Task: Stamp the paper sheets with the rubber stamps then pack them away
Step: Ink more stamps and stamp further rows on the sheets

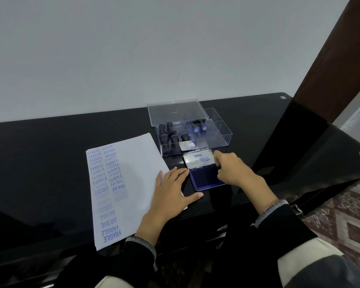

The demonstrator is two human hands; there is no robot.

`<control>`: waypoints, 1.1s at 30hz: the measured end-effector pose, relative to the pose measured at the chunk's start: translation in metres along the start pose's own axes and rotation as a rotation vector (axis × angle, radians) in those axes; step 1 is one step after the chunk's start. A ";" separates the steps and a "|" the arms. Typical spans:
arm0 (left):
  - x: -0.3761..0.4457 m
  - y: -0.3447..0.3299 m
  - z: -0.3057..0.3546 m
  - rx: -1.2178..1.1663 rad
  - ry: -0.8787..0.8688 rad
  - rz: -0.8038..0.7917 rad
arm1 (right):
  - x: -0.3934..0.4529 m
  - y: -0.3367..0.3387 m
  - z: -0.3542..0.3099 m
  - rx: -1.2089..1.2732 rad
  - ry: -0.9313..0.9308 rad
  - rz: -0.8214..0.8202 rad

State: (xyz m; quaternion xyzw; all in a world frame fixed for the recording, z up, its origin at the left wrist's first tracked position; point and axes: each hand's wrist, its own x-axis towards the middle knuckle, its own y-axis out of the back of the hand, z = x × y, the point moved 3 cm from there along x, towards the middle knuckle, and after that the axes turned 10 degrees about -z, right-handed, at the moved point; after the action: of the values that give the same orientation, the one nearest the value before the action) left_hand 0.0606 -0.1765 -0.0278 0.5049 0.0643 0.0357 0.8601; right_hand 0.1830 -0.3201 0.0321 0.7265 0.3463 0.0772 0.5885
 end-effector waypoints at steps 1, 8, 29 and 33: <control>0.000 0.001 0.000 -0.018 -0.002 -0.008 | 0.002 0.003 0.001 0.049 -0.005 -0.013; 0.004 0.014 -0.007 -0.244 -0.034 0.013 | 0.011 0.007 -0.013 0.437 0.041 0.191; -0.070 0.084 -0.148 -0.182 0.350 0.494 | 0.019 -0.026 -0.027 0.163 -0.014 0.292; -0.082 0.084 -0.168 -0.094 0.412 0.486 | 0.017 -0.027 -0.030 0.032 0.012 0.293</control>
State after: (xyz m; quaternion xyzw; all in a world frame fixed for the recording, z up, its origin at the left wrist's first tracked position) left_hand -0.0446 -0.0008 -0.0294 0.4474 0.1126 0.3445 0.8176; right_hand 0.1684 -0.2842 0.0112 0.7781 0.2412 0.1610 0.5572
